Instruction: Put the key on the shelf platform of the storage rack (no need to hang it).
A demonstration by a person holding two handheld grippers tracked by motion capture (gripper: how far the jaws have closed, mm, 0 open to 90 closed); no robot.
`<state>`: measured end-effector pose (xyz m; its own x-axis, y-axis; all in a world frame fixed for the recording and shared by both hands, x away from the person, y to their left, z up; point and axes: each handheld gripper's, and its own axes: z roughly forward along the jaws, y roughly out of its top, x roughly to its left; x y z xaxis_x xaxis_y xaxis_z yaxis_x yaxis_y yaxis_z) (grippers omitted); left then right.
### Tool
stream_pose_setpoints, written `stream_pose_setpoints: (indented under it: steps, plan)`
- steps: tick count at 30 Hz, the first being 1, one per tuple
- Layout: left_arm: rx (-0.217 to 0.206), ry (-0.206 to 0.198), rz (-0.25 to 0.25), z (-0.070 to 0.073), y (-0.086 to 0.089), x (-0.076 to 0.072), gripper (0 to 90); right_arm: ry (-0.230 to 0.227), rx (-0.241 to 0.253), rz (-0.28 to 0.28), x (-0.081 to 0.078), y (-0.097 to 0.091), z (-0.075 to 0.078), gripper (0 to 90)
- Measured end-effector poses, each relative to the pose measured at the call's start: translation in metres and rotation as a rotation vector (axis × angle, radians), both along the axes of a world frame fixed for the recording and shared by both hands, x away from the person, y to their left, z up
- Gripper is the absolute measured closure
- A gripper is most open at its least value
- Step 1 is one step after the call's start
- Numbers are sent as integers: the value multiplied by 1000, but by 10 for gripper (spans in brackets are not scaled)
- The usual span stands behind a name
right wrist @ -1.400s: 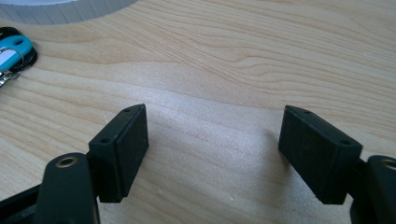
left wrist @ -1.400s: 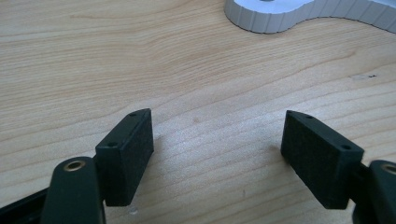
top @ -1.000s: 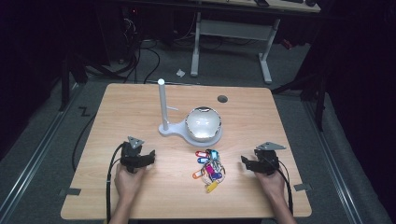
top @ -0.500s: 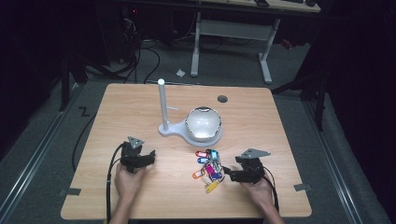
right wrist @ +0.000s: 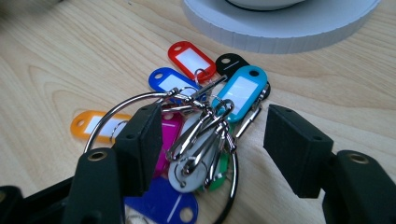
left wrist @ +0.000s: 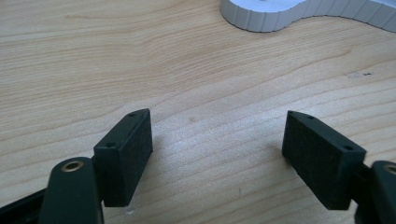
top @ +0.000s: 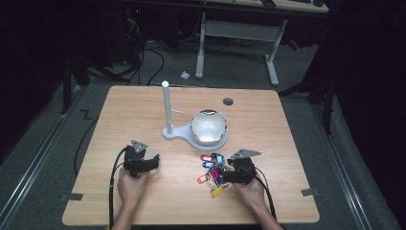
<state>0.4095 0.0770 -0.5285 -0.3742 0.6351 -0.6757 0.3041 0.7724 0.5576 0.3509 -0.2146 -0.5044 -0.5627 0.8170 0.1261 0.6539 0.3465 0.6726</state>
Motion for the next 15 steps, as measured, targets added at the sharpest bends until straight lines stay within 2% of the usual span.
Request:
stream_pose_setpoints:
  steps: [4,5,7,10,12,15]
  plan:
    - [0,0,3,0,0,0,247,22,-26,-3,4,7,-8,416]
    - [0,0,3,0,0,0,247,2,-57,0,3,10,-8,438]
    - [0,0,3,0,0,0,247,0,-56,2,3,10,-8,453]
    - [-1,1,3,0,0,0,247,-12,-54,22,0,10,-8,520]
    - [-8,5,8,1,-1,0,247,-18,-60,35,-1,11,-8,597]
    - [-8,5,7,0,-1,0,247,-21,-55,47,-1,10,-8,627]
